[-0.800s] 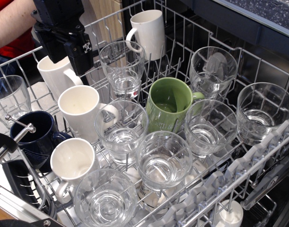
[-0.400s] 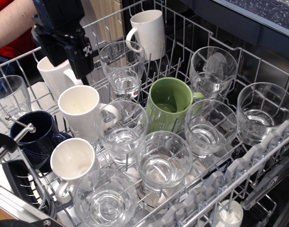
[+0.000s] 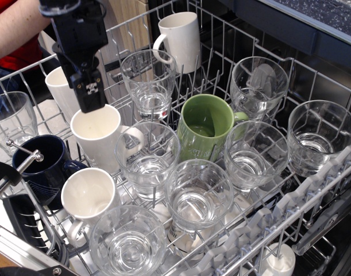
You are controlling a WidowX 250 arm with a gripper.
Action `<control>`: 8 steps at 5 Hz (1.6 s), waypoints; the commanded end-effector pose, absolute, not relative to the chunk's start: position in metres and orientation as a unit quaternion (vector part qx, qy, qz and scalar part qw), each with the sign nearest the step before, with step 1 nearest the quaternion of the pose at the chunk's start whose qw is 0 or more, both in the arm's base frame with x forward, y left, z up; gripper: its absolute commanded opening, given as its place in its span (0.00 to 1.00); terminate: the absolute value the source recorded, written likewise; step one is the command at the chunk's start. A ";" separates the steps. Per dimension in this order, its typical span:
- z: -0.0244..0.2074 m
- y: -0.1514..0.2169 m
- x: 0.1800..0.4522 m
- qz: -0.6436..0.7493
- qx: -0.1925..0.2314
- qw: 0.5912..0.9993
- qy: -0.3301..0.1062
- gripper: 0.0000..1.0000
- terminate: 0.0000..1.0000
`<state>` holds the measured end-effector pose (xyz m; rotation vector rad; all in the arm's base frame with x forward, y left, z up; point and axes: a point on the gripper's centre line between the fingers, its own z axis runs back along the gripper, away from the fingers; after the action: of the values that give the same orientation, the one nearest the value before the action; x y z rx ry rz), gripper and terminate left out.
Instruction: Pick up any cup
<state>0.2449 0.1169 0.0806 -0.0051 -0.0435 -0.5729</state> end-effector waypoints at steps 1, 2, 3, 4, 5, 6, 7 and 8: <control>0.058 0.126 0.241 -0.333 0.007 0.943 -0.027 1.00 0.00; 0.041 0.128 0.240 -0.338 0.014 0.941 -0.025 1.00 0.00; 0.024 0.133 0.240 -0.344 0.026 0.938 -0.029 1.00 0.00; 0.005 0.142 0.239 -0.351 0.043 0.935 -0.030 1.00 0.00; -0.014 0.149 0.235 -0.355 0.051 0.933 -0.029 1.00 0.00; -0.035 0.147 0.229 -0.356 0.050 0.933 -0.014 1.00 0.00; -0.058 0.144 0.227 -0.354 0.054 0.934 -0.012 1.00 0.00; -0.070 0.143 0.231 -0.345 0.066 0.936 -0.027 1.00 0.00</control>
<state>0.2250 0.1392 -0.0787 0.1079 -0.0340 -0.7032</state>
